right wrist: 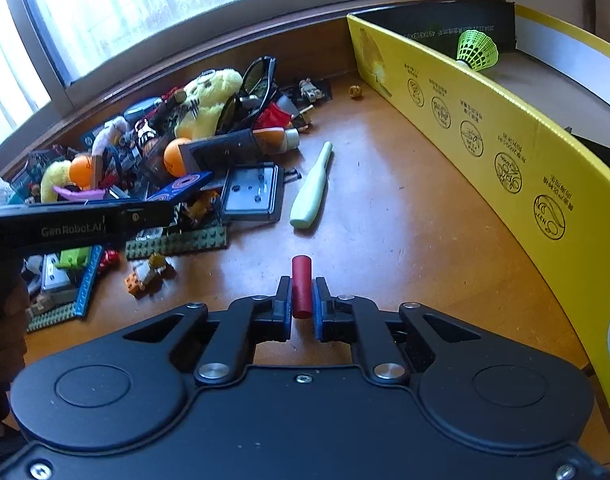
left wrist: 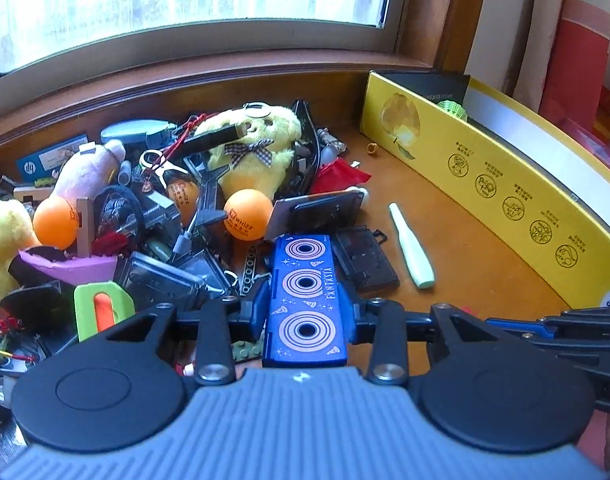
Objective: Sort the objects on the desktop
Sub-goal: 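Close the left gripper on the blue FANTASIA box and lift while the right gripper lifts the red cylinder, then carry the blue box with the left gripper into the box while the right gripper carries the red cylinder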
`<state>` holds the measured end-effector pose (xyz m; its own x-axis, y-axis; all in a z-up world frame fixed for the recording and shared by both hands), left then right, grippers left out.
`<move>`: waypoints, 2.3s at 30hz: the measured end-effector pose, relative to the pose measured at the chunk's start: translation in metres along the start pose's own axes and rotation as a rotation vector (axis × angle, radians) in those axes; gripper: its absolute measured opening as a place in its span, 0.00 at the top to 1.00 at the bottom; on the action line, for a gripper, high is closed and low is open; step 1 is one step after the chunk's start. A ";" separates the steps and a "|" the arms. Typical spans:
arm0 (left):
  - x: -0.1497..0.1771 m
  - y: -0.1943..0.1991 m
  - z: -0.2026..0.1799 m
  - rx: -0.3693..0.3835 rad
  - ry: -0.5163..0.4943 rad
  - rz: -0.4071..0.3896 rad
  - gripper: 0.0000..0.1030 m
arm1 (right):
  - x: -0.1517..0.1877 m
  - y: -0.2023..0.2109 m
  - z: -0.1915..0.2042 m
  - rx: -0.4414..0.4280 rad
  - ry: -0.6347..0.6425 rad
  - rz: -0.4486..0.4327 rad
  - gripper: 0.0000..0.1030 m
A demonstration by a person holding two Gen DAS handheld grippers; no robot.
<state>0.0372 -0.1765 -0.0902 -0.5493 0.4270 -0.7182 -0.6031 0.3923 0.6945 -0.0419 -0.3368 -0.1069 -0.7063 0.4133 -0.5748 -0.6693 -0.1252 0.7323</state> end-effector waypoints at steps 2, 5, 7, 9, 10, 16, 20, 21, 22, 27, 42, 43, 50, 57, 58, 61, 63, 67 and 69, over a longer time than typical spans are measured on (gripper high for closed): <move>-0.003 0.002 -0.001 0.002 -0.005 -0.009 0.60 | -0.003 0.003 0.000 -0.001 -0.005 -0.008 0.90; -0.007 0.004 -0.003 0.012 -0.012 -0.024 0.61 | -0.007 0.007 0.000 0.001 -0.011 -0.023 0.90; -0.010 0.006 -0.004 0.014 -0.019 -0.033 0.61 | -0.009 0.011 -0.001 -0.001 -0.016 -0.035 0.90; -0.014 0.009 -0.006 0.017 -0.024 -0.044 0.61 | -0.012 0.014 -0.001 0.000 -0.016 -0.047 0.90; -0.017 0.009 -0.007 0.018 -0.026 -0.049 0.61 | -0.013 0.016 -0.001 -0.001 -0.016 -0.051 0.90; -0.034 0.014 -0.018 0.023 -0.048 -0.089 0.61 | -0.026 0.029 -0.006 -0.013 -0.027 -0.084 0.90; -0.047 0.016 -0.028 0.030 -0.063 -0.119 0.60 | -0.036 0.040 -0.012 -0.018 -0.030 -0.110 0.90; -0.051 0.016 -0.031 0.033 -0.067 -0.127 0.60 | -0.039 0.042 -0.013 -0.018 -0.028 -0.116 0.90; -0.054 0.016 -0.034 0.036 -0.072 -0.134 0.60 | -0.042 0.045 -0.015 -0.017 -0.028 -0.123 0.90; -0.075 0.012 -0.056 0.059 -0.103 -0.171 0.60 | -0.058 0.060 -0.029 -0.010 -0.031 -0.153 0.90; -0.156 -0.026 -0.141 0.133 -0.194 -0.257 0.61 | -0.128 0.100 -0.112 -0.001 -0.135 -0.269 0.90; -0.159 -0.030 -0.146 0.135 -0.199 -0.257 0.61 | -0.131 0.100 -0.118 0.005 -0.140 -0.273 0.90; -0.177 -0.055 -0.179 0.152 -0.225 -0.244 0.60 | -0.142 0.097 -0.160 0.067 -0.188 -0.268 0.90; -0.183 -0.084 -0.201 0.146 -0.235 -0.191 0.60 | -0.142 0.096 -0.192 0.106 -0.211 -0.246 0.90; -0.183 -0.087 -0.203 0.145 -0.234 -0.182 0.60 | -0.142 0.095 -0.197 0.116 -0.218 -0.239 0.90; -0.182 -0.096 -0.208 0.133 -0.232 -0.157 0.60 | -0.142 0.093 -0.210 0.137 -0.231 -0.222 0.90; -0.182 -0.100 -0.210 0.129 -0.230 -0.142 0.60 | -0.142 0.093 -0.218 0.145 -0.242 -0.216 0.90; -0.180 -0.104 -0.214 0.120 -0.229 -0.126 0.60 | -0.144 0.089 -0.226 0.154 -0.249 -0.206 0.90; -0.180 -0.104 -0.216 0.117 -0.227 -0.123 0.59 | -0.144 0.088 -0.229 0.157 -0.250 -0.202 0.90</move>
<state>0.0738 -0.4698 -0.0426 -0.3247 0.5372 -0.7785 -0.5792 0.5377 0.6127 -0.0524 -0.6138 -0.0431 -0.4719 0.6261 -0.6207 -0.7322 0.1138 0.6715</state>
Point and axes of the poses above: each gripper's, at about its wrist camera, not at the fingertips, and y roughly against the way its jaws point, z to its left, x to its underside, the point moved 5 cm from there along -y, roughly the way its jaws point, and after that the axes turned 11 degrees about -y, right-handed, at the moved point
